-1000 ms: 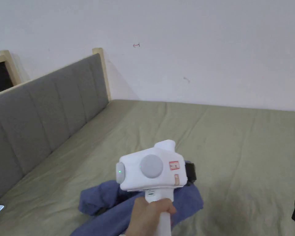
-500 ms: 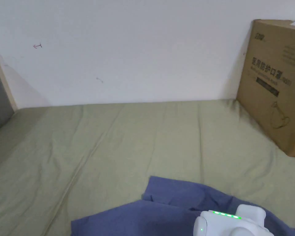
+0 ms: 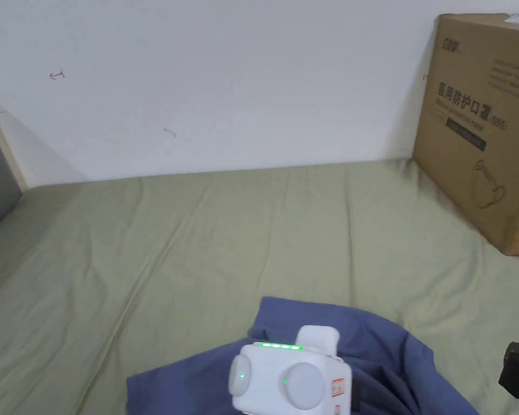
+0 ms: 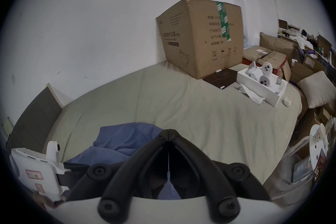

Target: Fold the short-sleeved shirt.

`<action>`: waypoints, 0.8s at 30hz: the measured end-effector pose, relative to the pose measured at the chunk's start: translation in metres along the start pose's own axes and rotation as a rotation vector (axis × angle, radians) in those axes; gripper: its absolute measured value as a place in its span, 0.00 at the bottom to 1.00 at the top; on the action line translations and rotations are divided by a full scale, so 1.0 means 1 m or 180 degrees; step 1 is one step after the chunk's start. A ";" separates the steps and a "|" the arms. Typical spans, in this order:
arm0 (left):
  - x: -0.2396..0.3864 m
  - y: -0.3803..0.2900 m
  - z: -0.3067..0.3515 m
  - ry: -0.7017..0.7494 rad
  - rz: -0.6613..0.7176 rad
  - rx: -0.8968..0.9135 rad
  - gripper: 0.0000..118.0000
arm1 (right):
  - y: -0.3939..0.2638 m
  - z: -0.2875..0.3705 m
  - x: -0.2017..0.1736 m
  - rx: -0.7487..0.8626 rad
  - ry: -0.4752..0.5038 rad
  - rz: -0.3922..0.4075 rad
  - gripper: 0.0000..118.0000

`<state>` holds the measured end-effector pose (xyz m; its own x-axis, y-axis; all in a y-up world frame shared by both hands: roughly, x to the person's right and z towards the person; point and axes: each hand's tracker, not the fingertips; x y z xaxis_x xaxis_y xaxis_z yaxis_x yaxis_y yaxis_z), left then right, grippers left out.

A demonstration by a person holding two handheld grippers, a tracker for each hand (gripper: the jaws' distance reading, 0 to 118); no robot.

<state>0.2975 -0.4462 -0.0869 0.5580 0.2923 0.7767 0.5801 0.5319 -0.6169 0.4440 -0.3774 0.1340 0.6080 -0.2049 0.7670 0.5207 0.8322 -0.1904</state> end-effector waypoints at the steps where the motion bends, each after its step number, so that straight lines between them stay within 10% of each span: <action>1: -0.017 -0.006 -0.001 0.0084 0.0100 -0.0060 0.00 | -0.003 -0.003 -0.005 -0.0042 0.0036 0.0043 0.01; 8: -0.142 -0.008 0.032 0.0594 0.0672 -0.0015 0.05 | -0.019 -0.030 -0.025 -0.0276 0.0184 0.0248 0.01; 11: -0.201 0.006 0.040 0.0921 0.0839 -0.0013 0.84 | -0.022 -0.039 -0.033 -0.0358 0.0249 0.0295 0.01; 13: -0.235 0.014 0.040 0.1155 0.1086 0.0025 1.00 | -0.025 -0.043 -0.038 -0.0381 0.0252 0.0372 0.01; 18: -0.290 0.013 -0.001 0.1139 0.1464 -0.0265 0.89 | -0.035 -0.061 -0.042 -0.0569 0.0304 0.0345 0.01; 22: -0.265 0.001 -0.017 0.1564 0.1194 -0.0223 0.51 | -0.039 -0.062 -0.045 -0.0625 0.0324 0.0394 0.01; 24: -0.255 0.008 -0.009 0.1712 0.1033 -0.0117 0.06 | -0.039 -0.066 -0.042 -0.0628 0.0338 0.0451 0.01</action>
<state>0.1647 -0.5240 -0.2911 0.9239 -0.0117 0.3824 0.3459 0.4527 -0.8218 0.4374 -0.4351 0.0684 0.7374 -0.1550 0.6574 0.5263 0.7420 -0.4153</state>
